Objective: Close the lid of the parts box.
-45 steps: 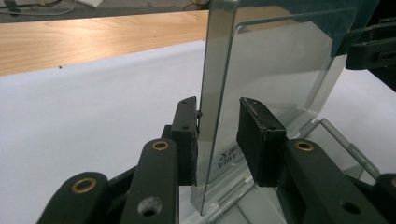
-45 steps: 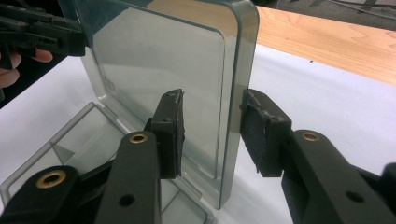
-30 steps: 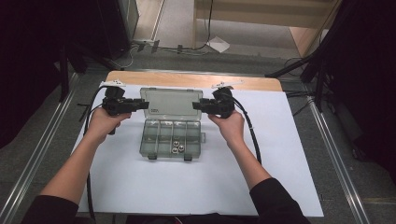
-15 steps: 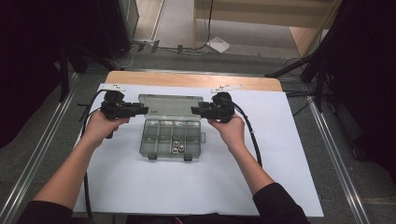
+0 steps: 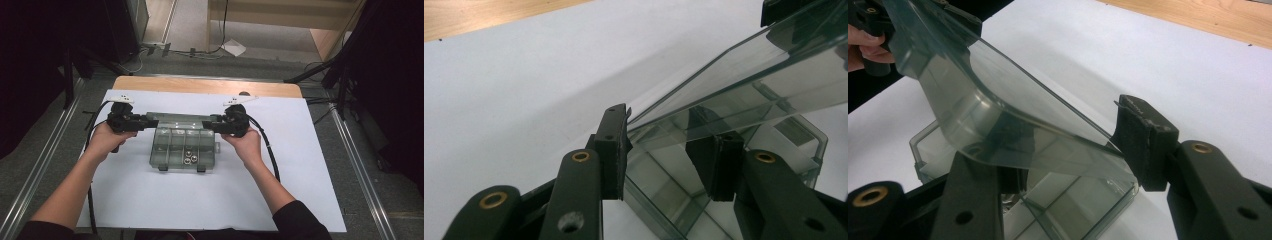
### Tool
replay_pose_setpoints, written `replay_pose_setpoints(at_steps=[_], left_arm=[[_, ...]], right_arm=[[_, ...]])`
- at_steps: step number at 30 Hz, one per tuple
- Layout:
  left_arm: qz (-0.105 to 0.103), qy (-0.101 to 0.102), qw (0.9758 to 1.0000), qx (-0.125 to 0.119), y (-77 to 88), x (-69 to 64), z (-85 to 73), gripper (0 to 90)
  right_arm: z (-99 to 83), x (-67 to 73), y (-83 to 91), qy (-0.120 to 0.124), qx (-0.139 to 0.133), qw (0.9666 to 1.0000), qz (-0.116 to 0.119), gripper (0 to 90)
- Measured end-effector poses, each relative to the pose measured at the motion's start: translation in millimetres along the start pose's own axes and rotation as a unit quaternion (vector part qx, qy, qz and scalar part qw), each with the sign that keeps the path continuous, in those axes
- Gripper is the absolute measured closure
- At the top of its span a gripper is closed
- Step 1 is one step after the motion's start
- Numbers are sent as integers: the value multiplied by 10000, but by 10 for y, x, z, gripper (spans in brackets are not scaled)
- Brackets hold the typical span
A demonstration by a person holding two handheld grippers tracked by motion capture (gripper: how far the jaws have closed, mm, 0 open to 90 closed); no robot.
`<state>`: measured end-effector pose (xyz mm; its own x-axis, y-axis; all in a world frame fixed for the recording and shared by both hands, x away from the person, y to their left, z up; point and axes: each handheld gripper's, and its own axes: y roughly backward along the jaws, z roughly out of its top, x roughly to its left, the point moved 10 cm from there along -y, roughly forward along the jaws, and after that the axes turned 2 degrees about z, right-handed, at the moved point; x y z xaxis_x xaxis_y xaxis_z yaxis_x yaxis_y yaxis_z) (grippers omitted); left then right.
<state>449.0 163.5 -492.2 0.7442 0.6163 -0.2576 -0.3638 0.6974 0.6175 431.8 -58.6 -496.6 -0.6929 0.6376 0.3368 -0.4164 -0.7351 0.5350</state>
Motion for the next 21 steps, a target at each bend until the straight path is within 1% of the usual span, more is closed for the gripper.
replay_pose_setpoints(at_steps=[1,2,4,6,7,8,10,11,13,16,17,19,20,21], left_arm=[[8,19,10000,49,24,-2,-13,513],[10,8,10000,53,55,-3,-23,513],[13,23,10000,76,109,-2,-38,513],[3,61,9999,97,171,6,-58,512],[-24,78,9999,135,211,11,-75,512],[-2,76,9999,130,244,23,-82,513],[-37,107,9998,140,306,32,-90,513],[5,142,9998,137,330,46,-86,513],[-20,189,9998,117,373,56,-59,517],[-24,168,9998,104,421,40,2,522],[-39,156,9998,87,439,31,30,557],[-52,169,9998,72,474,29,87,560],[-9,177,9998,82,490,38,111,583],[-11,196,9998,69,506,38,138,605]], right_arm=[[-6,4,4,16,33,10000,10,503],[-11,13,6,43,45,10000,41,502],[-24,22,13,83,59,9999,24,499],[-35,29,24,67,31,10000,37,493],[-39,32,30,50,33,10000,48,492],[-45,26,39,46,44,10000,41,490],[-54,19,54,21,69,10000,65,490],[-56,11,62,0,70,10000,56,489],[-56,6,74,-11,78,9999,72,489],[-48,4,91,-11,66,10000,55,486],[-49,13,102,-36,81,9999,64,485],[-47,16,108,2,76,9999,71,484],[-55,28,112,-30,109,9999,92,482],[-53,24,111,8,95,9999,69,480]])
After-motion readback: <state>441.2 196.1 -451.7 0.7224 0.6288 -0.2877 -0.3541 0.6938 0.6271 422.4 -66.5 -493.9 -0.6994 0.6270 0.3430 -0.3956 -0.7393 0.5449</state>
